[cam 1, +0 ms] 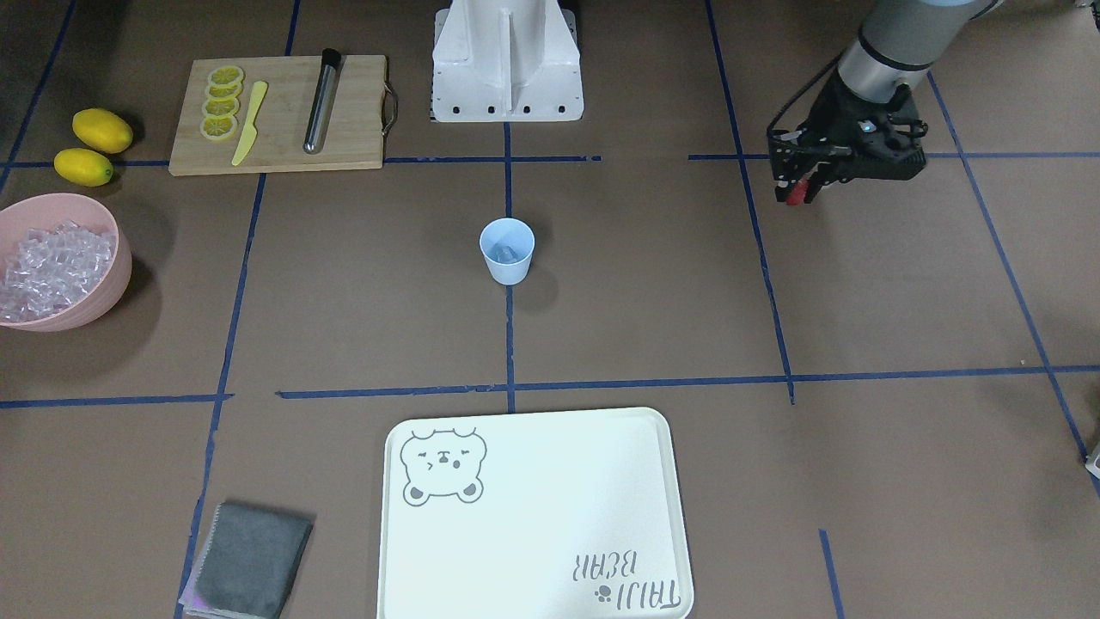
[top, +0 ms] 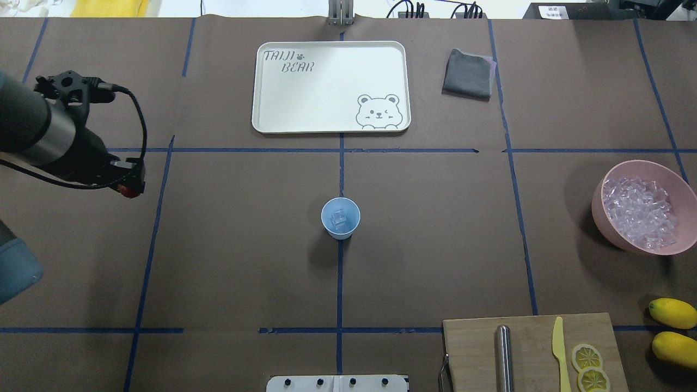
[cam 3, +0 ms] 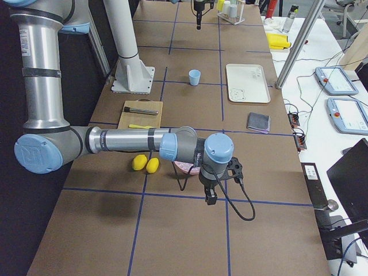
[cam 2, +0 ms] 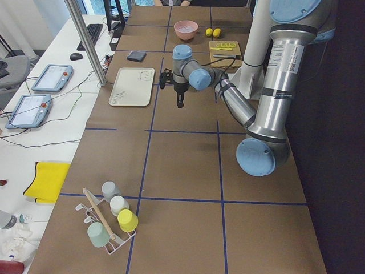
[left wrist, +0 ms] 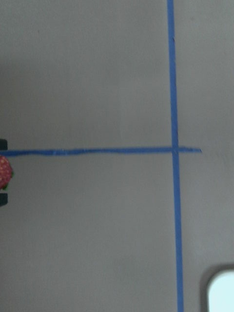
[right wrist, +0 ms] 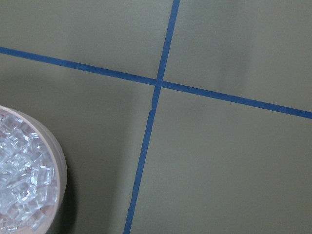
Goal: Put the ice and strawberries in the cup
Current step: 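Lift the strawberry and carry it over the light-blue cup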
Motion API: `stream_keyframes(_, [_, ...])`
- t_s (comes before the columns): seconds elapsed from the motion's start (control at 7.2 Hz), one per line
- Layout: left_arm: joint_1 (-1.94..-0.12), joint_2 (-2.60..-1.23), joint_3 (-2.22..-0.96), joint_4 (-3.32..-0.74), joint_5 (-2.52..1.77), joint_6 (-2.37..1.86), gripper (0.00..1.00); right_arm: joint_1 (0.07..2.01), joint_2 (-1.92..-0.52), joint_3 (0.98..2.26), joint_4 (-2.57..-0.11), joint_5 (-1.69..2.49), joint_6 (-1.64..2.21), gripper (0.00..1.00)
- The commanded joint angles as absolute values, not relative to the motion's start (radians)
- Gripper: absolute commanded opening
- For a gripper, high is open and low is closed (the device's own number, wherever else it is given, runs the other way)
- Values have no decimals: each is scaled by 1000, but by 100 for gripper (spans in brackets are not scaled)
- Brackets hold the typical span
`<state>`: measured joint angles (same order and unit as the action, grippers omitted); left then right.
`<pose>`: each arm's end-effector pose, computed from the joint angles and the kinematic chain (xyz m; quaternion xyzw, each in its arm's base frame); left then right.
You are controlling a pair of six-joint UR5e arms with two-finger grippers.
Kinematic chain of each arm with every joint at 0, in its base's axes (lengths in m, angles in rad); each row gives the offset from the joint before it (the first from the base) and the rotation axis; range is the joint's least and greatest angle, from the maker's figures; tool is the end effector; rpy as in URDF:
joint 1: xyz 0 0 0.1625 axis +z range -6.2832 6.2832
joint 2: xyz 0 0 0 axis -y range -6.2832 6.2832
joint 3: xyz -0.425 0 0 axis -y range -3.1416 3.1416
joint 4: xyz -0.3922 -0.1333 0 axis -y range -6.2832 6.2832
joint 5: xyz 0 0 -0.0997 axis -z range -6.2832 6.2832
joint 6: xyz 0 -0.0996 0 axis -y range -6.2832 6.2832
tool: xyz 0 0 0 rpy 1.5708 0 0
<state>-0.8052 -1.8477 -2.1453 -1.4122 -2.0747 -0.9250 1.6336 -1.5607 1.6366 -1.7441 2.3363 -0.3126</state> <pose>0.2899 -0.4246 0.2797 0.0427 0.4016 0.0118 0.9147 0.0948 -0.4826 0.6389 0.0252 -0.3749 -0.0974 0.9216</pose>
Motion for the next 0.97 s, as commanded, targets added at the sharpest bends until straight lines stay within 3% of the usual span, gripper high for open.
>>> stream_keyframes(0.0, [-679, -2010, -2111, -1335, -2011, -1056, 0, 1634, -1560, 1638, -1744, 2336, -311, 99])
stream_keyframes(0.83, [-595, -2369, -1791, -1339, -1933, -1293, 0, 1638, -1565, 1660, -1744, 2336, -308, 99])
